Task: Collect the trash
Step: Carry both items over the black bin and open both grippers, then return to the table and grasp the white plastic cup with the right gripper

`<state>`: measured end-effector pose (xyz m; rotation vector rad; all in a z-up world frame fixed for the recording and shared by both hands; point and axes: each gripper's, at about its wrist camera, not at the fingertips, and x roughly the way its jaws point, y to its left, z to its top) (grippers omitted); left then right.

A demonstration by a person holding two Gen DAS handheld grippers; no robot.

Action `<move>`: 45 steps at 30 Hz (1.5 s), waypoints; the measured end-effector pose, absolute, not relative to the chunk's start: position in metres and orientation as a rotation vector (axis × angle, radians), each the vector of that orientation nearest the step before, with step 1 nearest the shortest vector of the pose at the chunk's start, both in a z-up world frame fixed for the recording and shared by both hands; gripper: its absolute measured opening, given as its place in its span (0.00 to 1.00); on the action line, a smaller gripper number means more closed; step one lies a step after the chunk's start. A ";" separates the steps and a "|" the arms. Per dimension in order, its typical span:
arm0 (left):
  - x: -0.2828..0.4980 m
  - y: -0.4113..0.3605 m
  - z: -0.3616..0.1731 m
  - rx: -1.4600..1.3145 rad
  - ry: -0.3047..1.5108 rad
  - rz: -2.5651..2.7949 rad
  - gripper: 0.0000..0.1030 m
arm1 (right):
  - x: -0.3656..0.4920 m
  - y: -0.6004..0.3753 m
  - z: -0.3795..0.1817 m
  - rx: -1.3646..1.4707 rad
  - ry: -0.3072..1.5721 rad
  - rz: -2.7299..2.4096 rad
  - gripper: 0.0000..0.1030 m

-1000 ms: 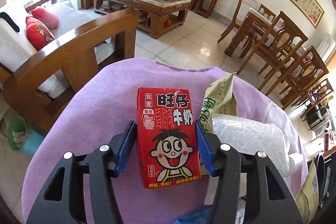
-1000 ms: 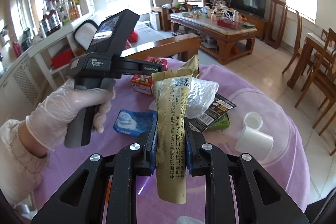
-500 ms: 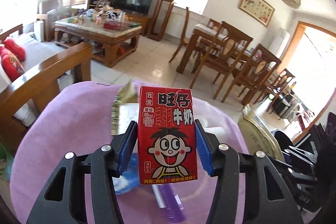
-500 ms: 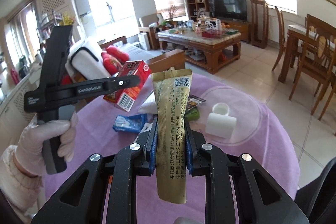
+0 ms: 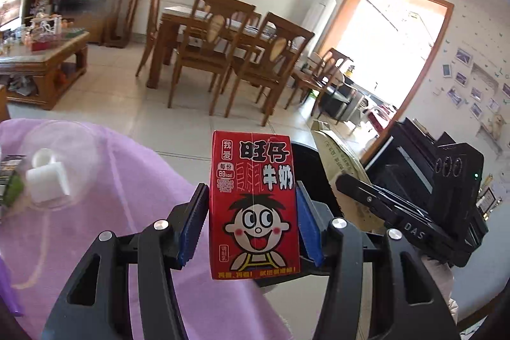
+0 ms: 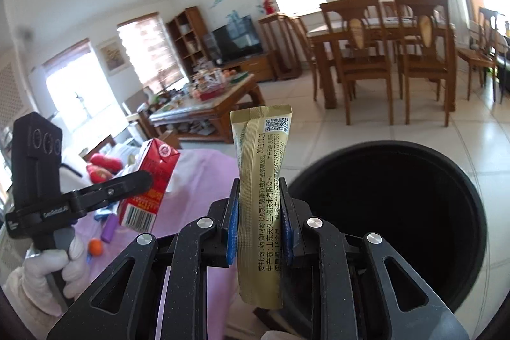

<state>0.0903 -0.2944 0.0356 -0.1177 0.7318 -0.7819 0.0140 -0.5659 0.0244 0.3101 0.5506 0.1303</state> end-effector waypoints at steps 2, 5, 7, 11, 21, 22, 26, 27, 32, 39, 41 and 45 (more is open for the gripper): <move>0.085 -0.322 0.027 -0.102 0.752 -0.822 0.51 | 0.005 -0.593 0.012 0.332 0.565 0.089 0.21; 0.073 -0.357 0.013 -0.068 0.782 -0.861 0.51 | -0.004 -0.628 -0.011 0.366 0.589 0.056 0.21; 0.072 -0.374 0.004 -0.045 0.804 -0.872 0.51 | -0.009 -0.643 -0.024 0.383 0.602 0.041 0.21; 0.075 -0.393 -0.015 -0.002 0.849 -0.874 0.52 | -0.013 -0.665 -0.045 0.416 0.617 0.026 0.22; 0.080 -0.414 -0.034 0.069 0.889 -0.836 0.52 | -0.013 -0.667 -0.063 0.433 0.632 0.014 0.25; 0.078 -0.416 -0.034 0.072 0.880 -0.829 0.53 | -0.013 -0.665 -0.063 0.434 0.632 0.013 0.26; 0.071 -0.412 -0.029 0.078 0.854 -0.813 0.61 | -0.015 -0.660 -0.060 0.436 0.626 0.009 0.36; 0.069 -0.410 -0.028 0.080 0.844 -0.807 0.66 | -0.016 -0.660 -0.059 0.436 0.622 0.007 0.43; 0.055 -0.398 -0.015 0.093 0.788 -0.806 0.68 | -0.016 -0.655 -0.048 0.435 0.603 0.005 0.46; 0.030 -0.365 0.010 0.101 0.686 -0.792 0.70 | -0.022 -0.631 -0.028 0.410 0.568 0.026 0.54; 0.024 -0.354 0.017 0.109 0.659 -0.785 0.70 | -0.021 -0.617 -0.021 0.392 0.565 0.036 0.54; 0.013 -0.329 0.028 0.103 0.619 -0.766 0.70 | -0.015 -0.589 -0.009 0.360 0.566 0.069 0.54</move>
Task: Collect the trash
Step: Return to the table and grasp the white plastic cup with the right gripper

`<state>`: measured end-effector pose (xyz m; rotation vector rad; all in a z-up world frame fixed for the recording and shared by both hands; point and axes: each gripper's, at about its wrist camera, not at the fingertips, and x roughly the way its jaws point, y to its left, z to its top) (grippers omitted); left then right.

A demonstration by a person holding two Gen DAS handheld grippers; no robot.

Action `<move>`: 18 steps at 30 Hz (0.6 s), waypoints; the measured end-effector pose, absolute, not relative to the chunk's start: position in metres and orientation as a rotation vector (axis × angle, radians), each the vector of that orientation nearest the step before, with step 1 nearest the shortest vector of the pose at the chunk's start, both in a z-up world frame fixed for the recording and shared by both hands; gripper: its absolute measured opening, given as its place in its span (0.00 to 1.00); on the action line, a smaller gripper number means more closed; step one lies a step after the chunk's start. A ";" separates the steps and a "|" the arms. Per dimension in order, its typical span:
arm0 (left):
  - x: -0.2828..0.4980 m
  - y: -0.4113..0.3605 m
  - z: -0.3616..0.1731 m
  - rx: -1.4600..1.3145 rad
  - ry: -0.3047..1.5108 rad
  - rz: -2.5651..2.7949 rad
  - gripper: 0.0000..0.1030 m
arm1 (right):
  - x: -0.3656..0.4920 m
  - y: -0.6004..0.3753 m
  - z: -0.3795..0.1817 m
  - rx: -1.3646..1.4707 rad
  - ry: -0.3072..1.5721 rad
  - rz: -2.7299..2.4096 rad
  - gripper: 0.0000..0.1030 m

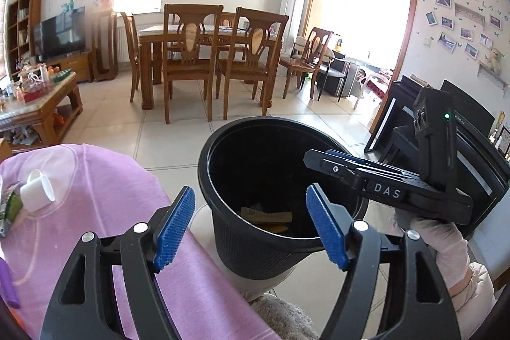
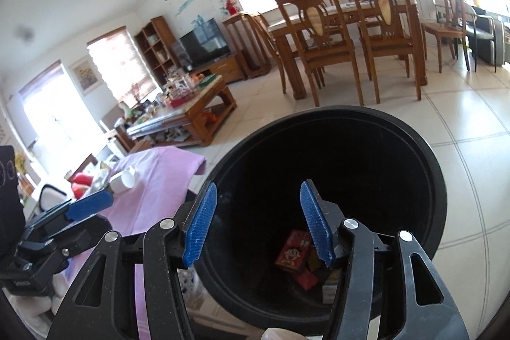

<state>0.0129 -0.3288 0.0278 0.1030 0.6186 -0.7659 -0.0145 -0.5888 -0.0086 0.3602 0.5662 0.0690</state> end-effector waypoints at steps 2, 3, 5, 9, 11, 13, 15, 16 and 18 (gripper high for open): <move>0.011 -0.315 0.032 0.094 0.607 -0.753 0.70 | -0.010 -0.572 -0.003 0.342 0.568 0.088 0.54; 0.011 -0.307 0.034 0.087 0.603 -0.743 0.70 | -0.007 -0.563 0.000 0.334 0.567 0.099 0.54; 0.012 -0.287 0.036 0.073 0.597 -0.719 0.71 | 0.000 -0.544 0.006 0.316 0.566 0.124 0.58; 0.019 -0.247 0.038 0.037 0.582 -0.643 0.77 | 0.019 -0.501 0.017 0.275 0.571 0.180 0.59; 0.023 -0.221 0.038 0.010 0.583 -0.604 0.77 | 0.029 -0.476 0.020 0.254 0.576 0.214 0.59; 0.033 -0.193 0.038 -0.019 0.584 -0.554 0.77 | 0.039 -0.454 0.023 0.238 0.584 0.247 0.59; 0.045 -0.164 0.037 -0.041 0.592 -0.499 0.77 | 0.051 -0.430 0.025 0.217 0.594 0.278 0.59; 0.051 -0.149 0.036 -0.052 0.597 -0.469 0.77 | 0.056 -0.420 0.027 0.208 0.599 0.291 0.59; 0.066 -0.121 0.032 -0.051 0.611 -0.402 0.77 | 0.068 -0.400 0.026 0.193 0.614 0.320 0.59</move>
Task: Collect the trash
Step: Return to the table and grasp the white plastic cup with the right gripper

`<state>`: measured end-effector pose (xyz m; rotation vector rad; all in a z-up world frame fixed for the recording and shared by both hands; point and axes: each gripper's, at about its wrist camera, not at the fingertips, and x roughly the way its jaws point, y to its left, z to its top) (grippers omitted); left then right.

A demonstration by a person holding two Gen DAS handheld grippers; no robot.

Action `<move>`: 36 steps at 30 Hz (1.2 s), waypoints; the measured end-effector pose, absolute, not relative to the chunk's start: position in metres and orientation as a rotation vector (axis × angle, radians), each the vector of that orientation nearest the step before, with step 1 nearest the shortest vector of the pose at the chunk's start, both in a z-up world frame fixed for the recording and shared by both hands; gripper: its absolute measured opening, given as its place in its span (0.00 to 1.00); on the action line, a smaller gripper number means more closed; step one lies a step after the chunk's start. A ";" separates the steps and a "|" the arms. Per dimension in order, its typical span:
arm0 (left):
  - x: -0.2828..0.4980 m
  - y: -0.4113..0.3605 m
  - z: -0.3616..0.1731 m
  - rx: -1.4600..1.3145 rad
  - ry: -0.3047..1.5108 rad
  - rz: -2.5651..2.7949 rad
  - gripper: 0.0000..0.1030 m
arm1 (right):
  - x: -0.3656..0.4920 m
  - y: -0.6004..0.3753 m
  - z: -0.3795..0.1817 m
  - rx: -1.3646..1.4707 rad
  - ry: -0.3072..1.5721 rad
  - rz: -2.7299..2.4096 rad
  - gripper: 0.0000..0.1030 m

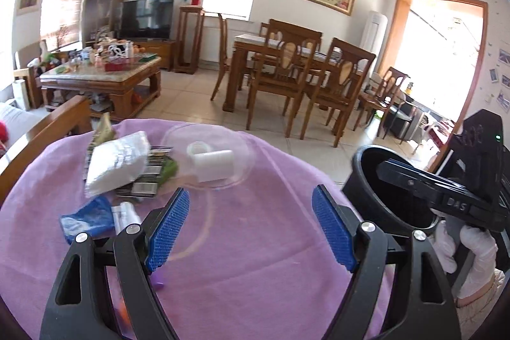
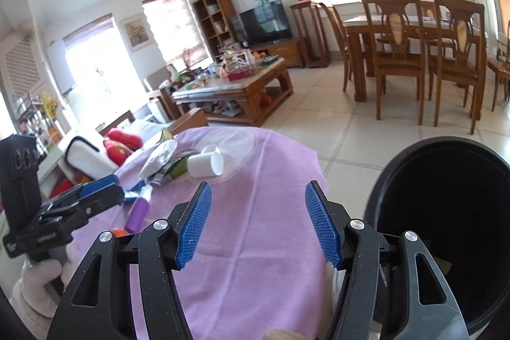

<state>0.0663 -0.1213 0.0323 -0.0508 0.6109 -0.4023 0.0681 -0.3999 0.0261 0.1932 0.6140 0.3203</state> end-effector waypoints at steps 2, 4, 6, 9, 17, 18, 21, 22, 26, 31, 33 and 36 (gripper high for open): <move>0.085 -0.097 0.029 -0.031 0.630 -0.335 0.77 | 0.083 -0.380 0.025 0.178 0.635 0.339 0.59; 0.104 -0.078 0.024 -0.011 0.646 -0.286 0.77 | 0.099 -0.366 0.021 0.169 0.664 0.361 0.60; 0.123 -0.066 0.019 0.033 0.669 -0.259 0.77 | 0.119 -0.349 0.017 0.157 0.693 0.374 0.63; 0.141 -0.059 0.007 0.120 0.707 -0.269 0.77 | 0.148 -0.323 0.013 0.105 0.724 0.392 0.64; 0.184 -0.067 -0.014 0.203 0.791 -0.273 0.77 | 0.214 -0.246 -0.014 -0.059 0.821 0.437 0.72; 0.187 -0.066 -0.014 0.197 0.798 -0.271 0.77 | 0.220 -0.236 -0.018 -0.086 0.830 0.435 0.72; 0.195 -0.065 -0.015 0.184 0.814 -0.277 0.77 | 0.238 -0.210 -0.032 -0.137 0.860 0.419 0.72; 0.197 -0.066 -0.016 0.180 0.820 -0.281 0.76 | 0.242 -0.206 -0.036 -0.146 0.868 0.411 0.72; 0.200 -0.069 -0.020 0.186 0.838 -0.274 0.76 | 0.256 -0.190 -0.049 -0.173 0.892 0.381 0.71; 0.200 -0.065 -0.018 0.135 0.846 -0.294 0.57 | 0.259 -0.191 -0.057 -0.174 0.899 0.387 0.49; 0.195 -0.063 -0.016 0.125 0.840 -0.297 0.48 | 0.255 -0.195 -0.058 -0.171 0.898 0.392 0.48; 0.190 -0.059 -0.010 0.092 0.817 -0.306 0.38 | 0.247 -0.205 -0.056 -0.154 0.890 0.410 0.48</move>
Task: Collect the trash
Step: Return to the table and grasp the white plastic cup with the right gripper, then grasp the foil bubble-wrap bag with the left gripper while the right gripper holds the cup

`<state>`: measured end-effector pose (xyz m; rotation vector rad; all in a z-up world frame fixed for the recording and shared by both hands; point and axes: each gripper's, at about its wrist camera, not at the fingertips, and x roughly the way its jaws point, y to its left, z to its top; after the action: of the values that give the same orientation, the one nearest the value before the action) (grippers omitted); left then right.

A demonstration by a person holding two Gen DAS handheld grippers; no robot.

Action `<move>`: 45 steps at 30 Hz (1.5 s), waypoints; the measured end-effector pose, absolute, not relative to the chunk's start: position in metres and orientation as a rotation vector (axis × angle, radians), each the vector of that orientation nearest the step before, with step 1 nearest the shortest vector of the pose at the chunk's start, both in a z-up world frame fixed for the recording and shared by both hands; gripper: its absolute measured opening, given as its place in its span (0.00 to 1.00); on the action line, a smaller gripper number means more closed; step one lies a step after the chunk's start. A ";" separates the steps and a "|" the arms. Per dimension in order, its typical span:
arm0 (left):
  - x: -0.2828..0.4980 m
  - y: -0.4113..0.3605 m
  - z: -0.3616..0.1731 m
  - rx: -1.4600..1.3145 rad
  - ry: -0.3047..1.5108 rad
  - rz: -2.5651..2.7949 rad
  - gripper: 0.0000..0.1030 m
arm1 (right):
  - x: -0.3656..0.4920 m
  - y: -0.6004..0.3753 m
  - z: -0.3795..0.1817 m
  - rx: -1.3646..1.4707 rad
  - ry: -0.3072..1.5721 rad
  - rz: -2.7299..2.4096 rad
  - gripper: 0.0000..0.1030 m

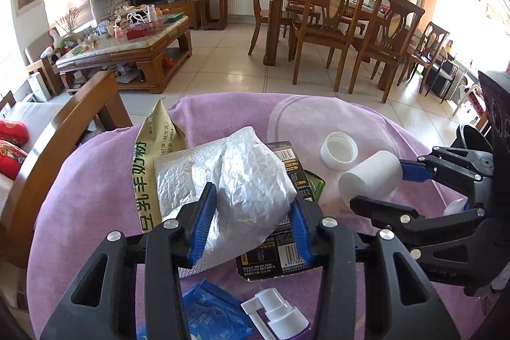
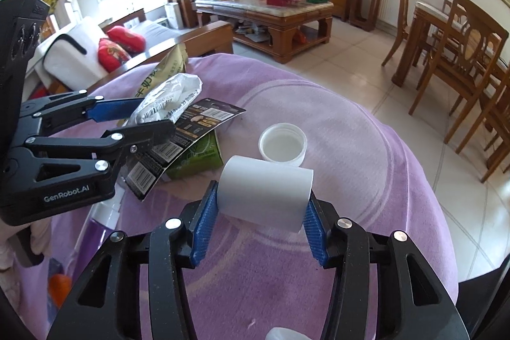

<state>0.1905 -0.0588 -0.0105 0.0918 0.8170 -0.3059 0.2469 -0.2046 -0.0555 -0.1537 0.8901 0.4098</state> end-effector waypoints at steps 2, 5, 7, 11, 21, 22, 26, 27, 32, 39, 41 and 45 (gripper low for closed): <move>0.185 -0.054 -0.005 0.072 0.797 -0.311 0.32 | 0.239 -0.208 -0.050 -0.137 0.879 0.419 0.43; 0.177 -0.050 0.003 0.046 0.772 -0.320 0.27 | 0.230 -0.222 -0.041 -0.103 0.868 0.431 0.26; 0.170 -0.045 0.009 0.025 0.752 -0.321 0.25 | 0.222 -0.227 -0.034 -0.095 0.850 0.431 0.24; 0.159 -0.036 0.017 -0.019 0.722 -0.313 0.21 | 0.206 -0.237 -0.026 -0.087 0.833 0.430 0.08; 0.141 -0.021 0.031 -0.086 0.653 -0.282 0.17 | 0.196 -0.248 -0.024 -0.057 0.840 0.451 0.04; 0.135 -0.021 0.036 -0.087 0.635 -0.287 0.17 | 0.198 -0.246 -0.027 -0.051 0.851 0.461 0.04; 0.116 -0.024 0.053 -0.086 0.580 -0.311 0.17 | 0.202 -0.240 -0.035 -0.037 0.857 0.472 0.04; 0.113 -0.024 0.056 -0.090 0.571 -0.318 0.17 | 0.204 -0.239 -0.036 -0.024 0.861 0.483 0.04; 0.107 -0.021 0.060 -0.119 0.560 -0.345 0.17 | 0.211 -0.231 -0.042 0.000 0.875 0.495 0.04; 0.107 -0.016 0.052 -0.145 0.565 -0.372 0.17 | 0.222 -0.227 -0.044 0.031 0.890 0.483 0.26; 0.107 -0.016 0.048 -0.153 0.572 -0.379 0.17 | 0.227 -0.228 -0.045 0.039 0.897 0.478 0.26; 0.106 -0.013 0.041 -0.160 0.582 -0.383 0.17 | 0.232 -0.223 -0.050 0.043 0.904 0.493 0.09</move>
<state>0.1062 -0.0132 0.0408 -0.1602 0.5823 -0.3833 0.2323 -0.2231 -0.0499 0.0430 0.9037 0.4933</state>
